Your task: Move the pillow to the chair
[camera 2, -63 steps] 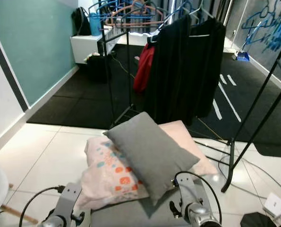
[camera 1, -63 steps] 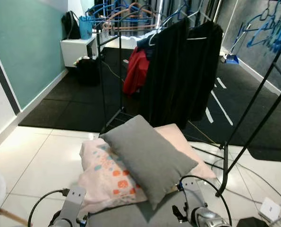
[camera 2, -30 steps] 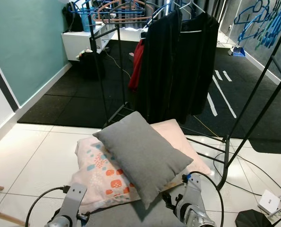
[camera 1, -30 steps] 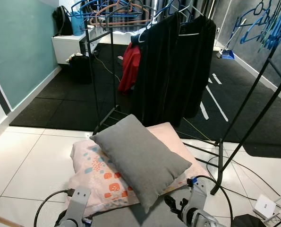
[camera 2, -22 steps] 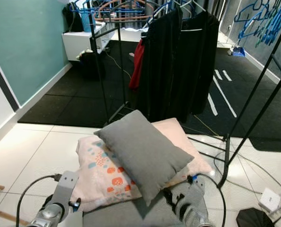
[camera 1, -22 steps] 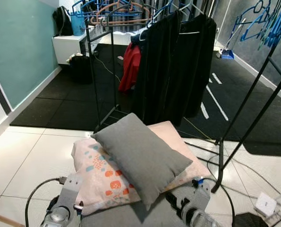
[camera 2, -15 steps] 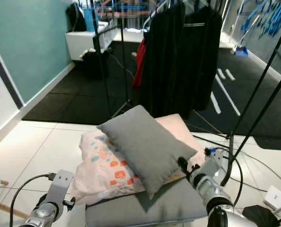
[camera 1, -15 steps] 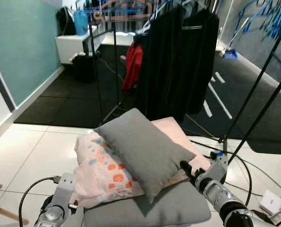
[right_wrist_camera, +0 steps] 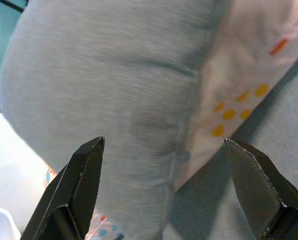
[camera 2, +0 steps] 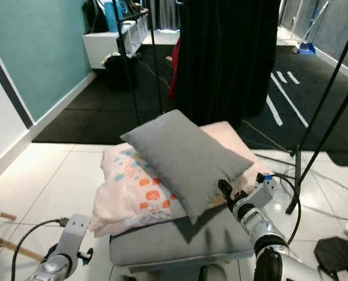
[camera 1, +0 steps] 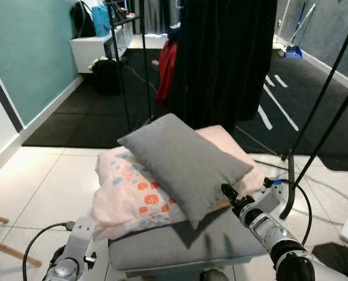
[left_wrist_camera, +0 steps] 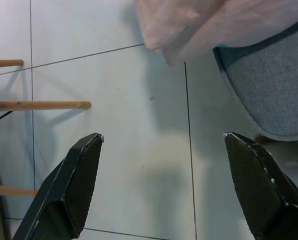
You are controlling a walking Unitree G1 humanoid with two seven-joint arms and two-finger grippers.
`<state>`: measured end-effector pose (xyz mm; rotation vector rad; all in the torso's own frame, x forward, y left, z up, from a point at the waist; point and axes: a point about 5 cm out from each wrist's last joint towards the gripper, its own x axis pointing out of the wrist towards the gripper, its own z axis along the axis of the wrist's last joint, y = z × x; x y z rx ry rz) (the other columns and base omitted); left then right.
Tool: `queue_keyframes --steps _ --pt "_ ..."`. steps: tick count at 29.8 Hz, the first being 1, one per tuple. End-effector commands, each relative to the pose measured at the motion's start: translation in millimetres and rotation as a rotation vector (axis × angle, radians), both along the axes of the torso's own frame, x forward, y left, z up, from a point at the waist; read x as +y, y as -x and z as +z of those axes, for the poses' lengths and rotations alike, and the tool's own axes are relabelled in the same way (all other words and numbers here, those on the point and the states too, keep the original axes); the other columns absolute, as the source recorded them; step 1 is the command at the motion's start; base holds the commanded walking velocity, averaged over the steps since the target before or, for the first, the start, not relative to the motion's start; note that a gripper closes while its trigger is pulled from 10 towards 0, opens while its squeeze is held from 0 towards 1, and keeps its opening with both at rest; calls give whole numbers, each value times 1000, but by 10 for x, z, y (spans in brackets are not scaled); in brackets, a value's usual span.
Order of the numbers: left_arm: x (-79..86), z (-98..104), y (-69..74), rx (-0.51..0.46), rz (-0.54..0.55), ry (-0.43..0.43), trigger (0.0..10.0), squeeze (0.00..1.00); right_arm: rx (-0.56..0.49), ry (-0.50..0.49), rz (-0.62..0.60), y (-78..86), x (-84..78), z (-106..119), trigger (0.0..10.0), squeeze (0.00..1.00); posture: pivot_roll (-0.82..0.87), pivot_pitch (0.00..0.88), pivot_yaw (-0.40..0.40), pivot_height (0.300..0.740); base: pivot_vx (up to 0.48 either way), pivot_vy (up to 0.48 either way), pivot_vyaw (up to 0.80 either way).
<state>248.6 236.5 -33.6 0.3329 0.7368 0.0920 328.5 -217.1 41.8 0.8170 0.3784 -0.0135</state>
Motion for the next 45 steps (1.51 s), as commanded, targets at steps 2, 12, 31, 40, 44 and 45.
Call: queue_keyframes --steps 2,12,31,40,44,45 --pt "128 6 58 -7 6 -12 10000 0 -44 -73 6 -63 79 70 10000 0 -45 99 20 570 0 0 0" --pt "444 148 84 -119 87 -18 10000 0 -138 -208 69 -112 239 149 10000 0 59 139 63 550 0 0 0" --pt "634 374 56 -271 39 -75 10000 0 -362 -350 273 -244 518 453 0 0 59 154 96 550 0 0 0" --pt "510 419 -83 -301 33 -48 10000 0 -437 -310 251 -306 358 605 0 0 9 113 65 550 0 0 0" --pt "413 407 -145 -304 48 -15 10000 0 -411 -146 304 -359 397 651 0 0 -42 86 34 550 0 0 0" --pt "413 407 -145 -304 48 -15 10000 0 -411 -146 304 -359 397 651 0 0 -42 86 34 550 0 0 0"
